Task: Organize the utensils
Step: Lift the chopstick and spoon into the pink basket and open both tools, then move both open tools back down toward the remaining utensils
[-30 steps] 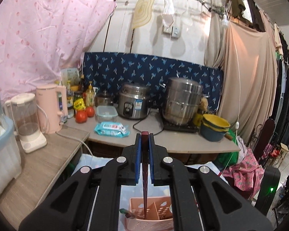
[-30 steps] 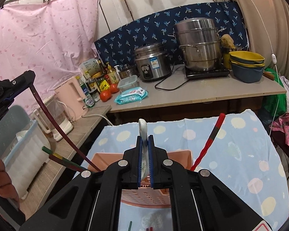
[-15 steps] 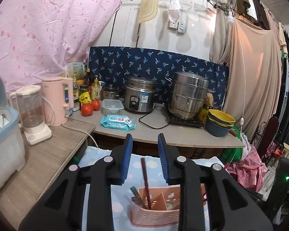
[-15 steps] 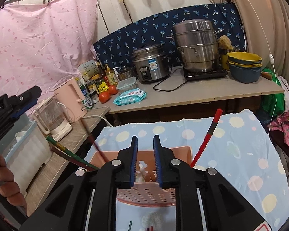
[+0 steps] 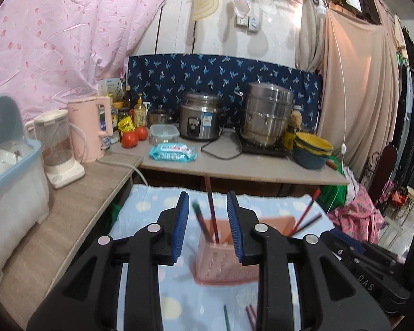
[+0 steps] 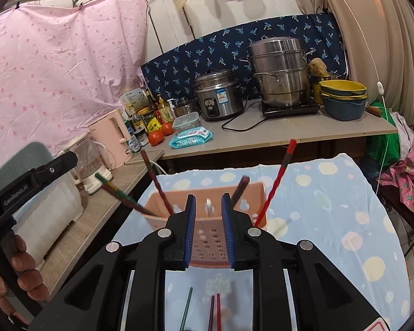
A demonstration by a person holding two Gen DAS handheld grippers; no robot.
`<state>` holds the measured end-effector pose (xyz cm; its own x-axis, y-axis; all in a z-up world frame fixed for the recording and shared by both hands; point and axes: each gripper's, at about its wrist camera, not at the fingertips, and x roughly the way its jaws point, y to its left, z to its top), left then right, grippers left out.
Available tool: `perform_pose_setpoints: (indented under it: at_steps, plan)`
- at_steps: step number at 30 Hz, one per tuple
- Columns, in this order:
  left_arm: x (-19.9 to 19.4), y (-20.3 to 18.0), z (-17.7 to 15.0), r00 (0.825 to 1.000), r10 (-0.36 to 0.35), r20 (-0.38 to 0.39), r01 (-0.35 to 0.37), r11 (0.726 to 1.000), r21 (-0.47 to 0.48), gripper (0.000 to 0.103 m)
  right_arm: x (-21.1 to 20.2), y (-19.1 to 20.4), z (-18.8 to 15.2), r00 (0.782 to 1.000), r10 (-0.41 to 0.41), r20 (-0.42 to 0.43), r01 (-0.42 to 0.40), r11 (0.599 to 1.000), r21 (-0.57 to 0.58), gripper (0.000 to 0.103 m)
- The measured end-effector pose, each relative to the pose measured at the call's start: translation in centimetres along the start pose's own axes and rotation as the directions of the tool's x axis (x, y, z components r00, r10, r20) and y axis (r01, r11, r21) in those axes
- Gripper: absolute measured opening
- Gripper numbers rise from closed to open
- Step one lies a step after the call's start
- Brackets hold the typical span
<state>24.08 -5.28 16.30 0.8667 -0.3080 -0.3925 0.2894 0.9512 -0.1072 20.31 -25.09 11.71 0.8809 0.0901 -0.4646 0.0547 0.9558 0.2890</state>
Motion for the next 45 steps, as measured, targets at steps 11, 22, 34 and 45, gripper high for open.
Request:
perform_pose_setpoints:
  at_steps: [11,22,34,45]
  plan:
    - [-2.2,0.1,-6.1,0.991,0.011,-0.135,-0.01,1.0,0.011,0.028,-2.9,0.5,-5.8,0.998,-0.002,-0.066,0.001,1.0,-0.004,0.02]
    - [-3.3,1.1,-15.3,0.953,0.039,-0.299,-0.044,0.999,-0.011,0.028,-5.1,-0.4,-15.2,0.976,-0.097,-0.195,0.09,0.995,-0.042,0.02]
    - [-3.9,-0.3,-23.2,0.892,0.019,-0.452,-0.02,1.0,0.003,0.028,-6.3,-1.6,-22.6,0.942,-0.104,-0.32,0.113,0.993,0.012,0.02]
    - [-4.8,-1.6,-25.1,0.874,-0.013,-0.486,0.023,1.0,0.014,0.028,-6.2,-1.1,-24.9,0.929,-0.099,-0.356,0.106,0.994,-0.001,0.02]
